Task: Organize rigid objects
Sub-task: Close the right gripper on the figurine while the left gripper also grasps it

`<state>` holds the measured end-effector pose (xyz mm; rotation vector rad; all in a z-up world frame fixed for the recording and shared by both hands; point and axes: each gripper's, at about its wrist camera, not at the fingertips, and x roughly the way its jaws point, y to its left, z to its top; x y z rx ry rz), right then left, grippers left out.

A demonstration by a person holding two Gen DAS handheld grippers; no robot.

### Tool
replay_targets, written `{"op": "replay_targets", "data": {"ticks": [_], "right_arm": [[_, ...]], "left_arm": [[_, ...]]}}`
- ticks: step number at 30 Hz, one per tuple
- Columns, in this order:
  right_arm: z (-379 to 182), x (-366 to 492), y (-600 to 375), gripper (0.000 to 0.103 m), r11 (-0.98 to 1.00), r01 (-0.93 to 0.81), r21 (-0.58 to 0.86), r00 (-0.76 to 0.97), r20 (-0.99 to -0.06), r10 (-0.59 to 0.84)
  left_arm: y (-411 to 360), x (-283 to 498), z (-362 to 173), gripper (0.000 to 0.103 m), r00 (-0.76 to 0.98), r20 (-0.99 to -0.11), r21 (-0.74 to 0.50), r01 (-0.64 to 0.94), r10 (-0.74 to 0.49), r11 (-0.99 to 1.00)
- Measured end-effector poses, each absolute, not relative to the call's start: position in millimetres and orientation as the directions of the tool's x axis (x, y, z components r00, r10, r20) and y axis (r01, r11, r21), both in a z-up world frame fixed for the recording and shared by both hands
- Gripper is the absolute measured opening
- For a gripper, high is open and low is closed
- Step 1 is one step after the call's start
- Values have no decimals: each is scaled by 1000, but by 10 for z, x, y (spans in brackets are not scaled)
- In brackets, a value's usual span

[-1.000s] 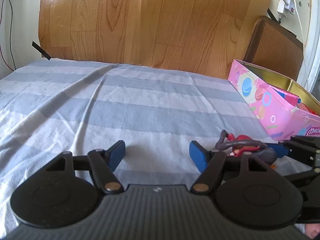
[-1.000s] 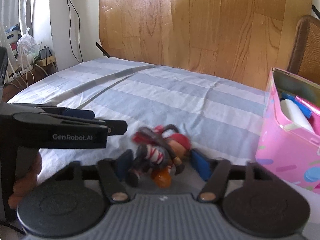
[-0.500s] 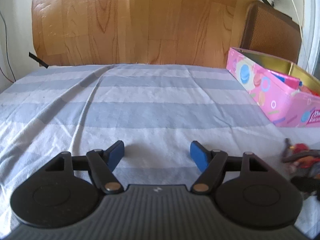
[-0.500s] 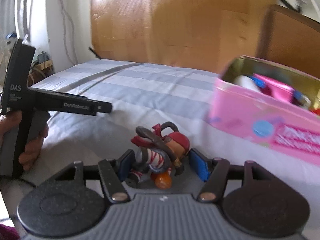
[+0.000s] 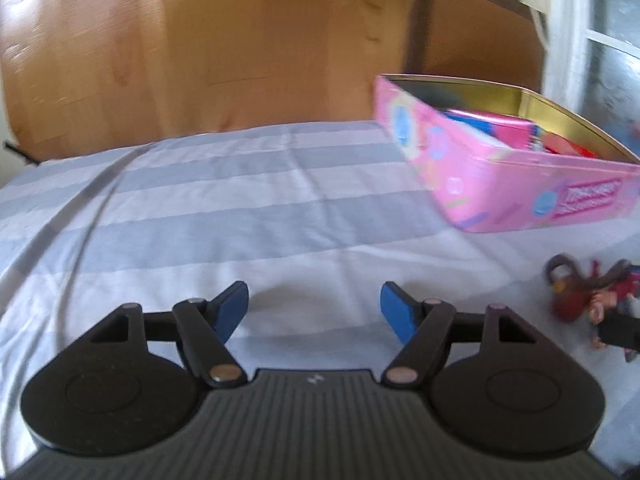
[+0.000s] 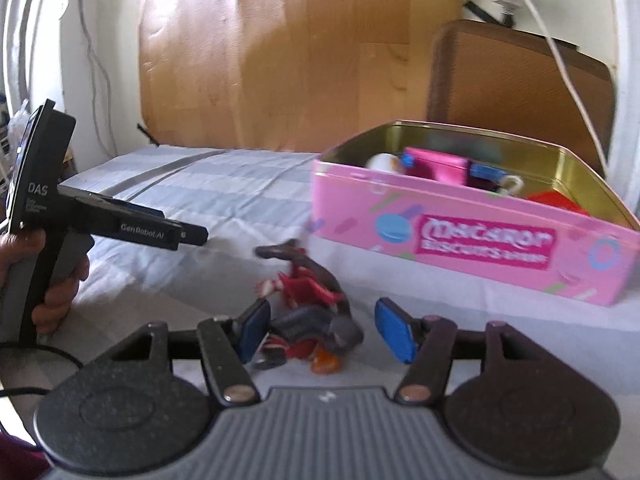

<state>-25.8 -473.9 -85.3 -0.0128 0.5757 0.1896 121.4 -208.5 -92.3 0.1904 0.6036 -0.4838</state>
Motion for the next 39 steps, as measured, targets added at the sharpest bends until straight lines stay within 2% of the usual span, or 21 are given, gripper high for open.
{"op": "replay_targets", "data": {"ticks": [3,7,11,18,21,28,30,32,36,37,38,39], "right_arm": [[-881,-343,-4850,60,987,-153,42,834,-530,151],[-922,-424,-5068,62,997,-64,39,856,-512,75],[-938,-492,-5257,62,993,-40,112,853,-514,93],[-948,-611,-5200,63,992,-97,84,849,-513,126],[-952,-636,-5157,63,992,-120,44,846,-518,125],[-964,-584,-5177,65,985,-166,-37,837,-534,121],[-958,-564,-5192,65,983,-173,-57,836,-536,116],[-954,-553,-5208,65,980,-190,-65,835,-535,126],[-964,-499,-5204,63,970,-230,-81,828,-539,151],[-970,-475,-5196,62,966,-243,-86,826,-541,160],[-977,-453,-5187,59,962,-260,-87,822,-543,173],[-987,-423,-5172,47,956,-278,-90,817,-545,186]], "left_arm": [[-2232,1128,-889,75,694,-589,26,528,-414,849],[-2313,984,-786,75,639,-575,-44,599,-511,799],[-2366,823,-665,75,556,-548,-129,682,-625,720],[-2519,536,-594,76,332,-529,-213,838,-781,502],[-2629,448,-623,76,258,-534,-210,882,-805,422],[-2720,365,-810,75,243,-586,-153,904,-773,399],[-2754,324,-835,71,260,-590,-117,909,-765,399],[-2800,322,-847,62,286,-600,-78,909,-747,410],[-2812,395,-835,54,289,-604,-80,905,-742,418],[-2814,409,-834,46,281,-601,-85,909,-748,409],[-2823,409,-838,44,284,-600,-75,911,-748,406],[-2845,396,-847,39,296,-596,-51,914,-746,403]]}}
